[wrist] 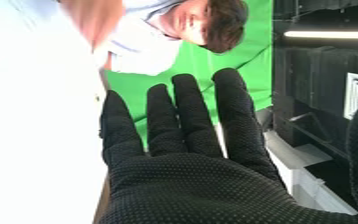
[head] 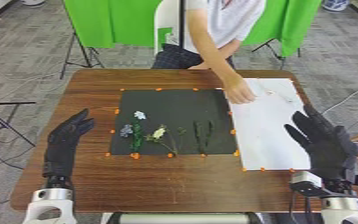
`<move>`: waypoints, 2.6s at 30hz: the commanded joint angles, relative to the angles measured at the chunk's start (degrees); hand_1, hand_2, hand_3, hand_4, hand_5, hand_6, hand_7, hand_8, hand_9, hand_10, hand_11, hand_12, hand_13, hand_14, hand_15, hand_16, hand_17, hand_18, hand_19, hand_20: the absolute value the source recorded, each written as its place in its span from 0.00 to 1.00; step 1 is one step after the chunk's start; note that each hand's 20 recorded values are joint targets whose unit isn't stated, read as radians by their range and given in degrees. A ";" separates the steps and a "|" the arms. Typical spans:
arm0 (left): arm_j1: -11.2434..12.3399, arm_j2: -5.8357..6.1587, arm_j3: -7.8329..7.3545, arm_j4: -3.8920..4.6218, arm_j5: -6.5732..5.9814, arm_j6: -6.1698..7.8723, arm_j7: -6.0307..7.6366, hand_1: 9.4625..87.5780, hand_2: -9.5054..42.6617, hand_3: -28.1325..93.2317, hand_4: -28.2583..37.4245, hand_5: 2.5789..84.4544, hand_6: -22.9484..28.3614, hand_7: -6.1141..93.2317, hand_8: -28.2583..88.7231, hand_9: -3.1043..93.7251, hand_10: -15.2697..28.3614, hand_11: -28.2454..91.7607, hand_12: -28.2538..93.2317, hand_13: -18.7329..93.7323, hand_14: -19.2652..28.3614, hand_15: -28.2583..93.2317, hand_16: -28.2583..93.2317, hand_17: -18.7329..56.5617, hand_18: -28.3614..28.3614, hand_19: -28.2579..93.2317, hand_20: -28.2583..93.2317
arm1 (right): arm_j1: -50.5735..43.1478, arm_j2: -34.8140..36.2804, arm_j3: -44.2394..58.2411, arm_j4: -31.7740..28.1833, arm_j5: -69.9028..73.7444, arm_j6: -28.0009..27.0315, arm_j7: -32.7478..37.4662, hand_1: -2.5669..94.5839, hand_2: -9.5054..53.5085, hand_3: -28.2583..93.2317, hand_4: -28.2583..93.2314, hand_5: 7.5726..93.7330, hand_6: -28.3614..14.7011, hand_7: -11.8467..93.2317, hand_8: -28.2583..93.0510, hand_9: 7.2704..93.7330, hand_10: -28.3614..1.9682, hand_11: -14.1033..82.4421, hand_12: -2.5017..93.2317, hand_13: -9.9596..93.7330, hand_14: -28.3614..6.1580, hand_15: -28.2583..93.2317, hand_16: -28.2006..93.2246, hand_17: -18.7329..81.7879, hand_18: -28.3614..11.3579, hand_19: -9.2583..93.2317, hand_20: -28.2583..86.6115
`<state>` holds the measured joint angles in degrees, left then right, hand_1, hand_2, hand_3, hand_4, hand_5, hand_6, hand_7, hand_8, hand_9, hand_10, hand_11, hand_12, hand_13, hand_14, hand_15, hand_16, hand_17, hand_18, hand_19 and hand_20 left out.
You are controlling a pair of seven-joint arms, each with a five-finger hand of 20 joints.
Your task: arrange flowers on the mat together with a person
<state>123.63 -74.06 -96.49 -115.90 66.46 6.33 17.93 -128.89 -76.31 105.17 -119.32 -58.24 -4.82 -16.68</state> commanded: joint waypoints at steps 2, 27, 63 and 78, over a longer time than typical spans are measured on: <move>-0.01 -0.17 0.33 0.50 0.22 -0.37 -0.04 0.15 0.07 0.83 0.12 0.54 0.51 0.17 0.19 0.52 0.67 0.37 0.34 0.50 0.75 0.34 0.24 0.34 0.69 0.29 0.36 | -0.46 -0.37 0.11 -0.06 -0.27 -0.87 -0.92 0.06 0.19 0.86 0.07 0.37 0.65 0.18 0.16 0.36 0.47 0.18 0.12 0.35 0.53 0.31 0.25 0.34 0.30 0.13 0.44; 0.55 -0.41 0.18 0.20 0.08 -0.02 -0.06 0.15 0.07 0.83 0.12 0.54 0.51 0.17 0.19 0.53 0.67 0.37 0.34 0.50 0.75 0.34 0.24 0.34 0.69 0.29 0.36 | -1.07 -0.36 0.58 -0.16 -0.53 -1.24 -1.24 0.08 0.13 0.86 0.07 0.42 0.65 0.20 0.16 0.38 0.47 0.19 0.13 0.37 0.53 0.32 0.25 0.34 0.30 0.13 0.44; 0.72 -0.75 0.49 0.02 0.11 0.73 0.13 0.15 0.07 0.82 0.12 0.54 0.51 0.17 0.19 0.53 0.67 0.37 0.34 0.50 0.75 0.34 0.24 0.34 0.69 0.29 0.36 | 45.77 30.07 -19.72 17.28 -70.24 -5.81 37.03 0.21 0.00 0.73 0.00 0.35 0.57 0.16 0.18 0.39 0.29 0.19 0.18 0.60 0.32 0.37 0.38 0.43 0.17 0.55 0.55; 0.99 -0.56 0.57 -0.15 0.00 0.65 0.48 0.15 0.07 0.82 0.12 0.54 0.51 0.17 0.19 0.53 0.67 0.37 0.34 0.50 0.75 0.34 0.24 0.34 0.69 0.29 0.36 | 61.13 32.29 -40.98 34.06 -82.00 -7.68 39.63 0.27 0.00 0.75 0.00 0.42 0.61 0.19 0.18 0.58 0.30 0.25 0.24 0.76 0.42 0.48 0.43 0.51 0.16 0.72 0.60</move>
<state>123.76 -74.28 -96.12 -115.96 66.44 6.56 18.35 -71.71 -44.08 66.92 -87.43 -138.79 -14.62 22.42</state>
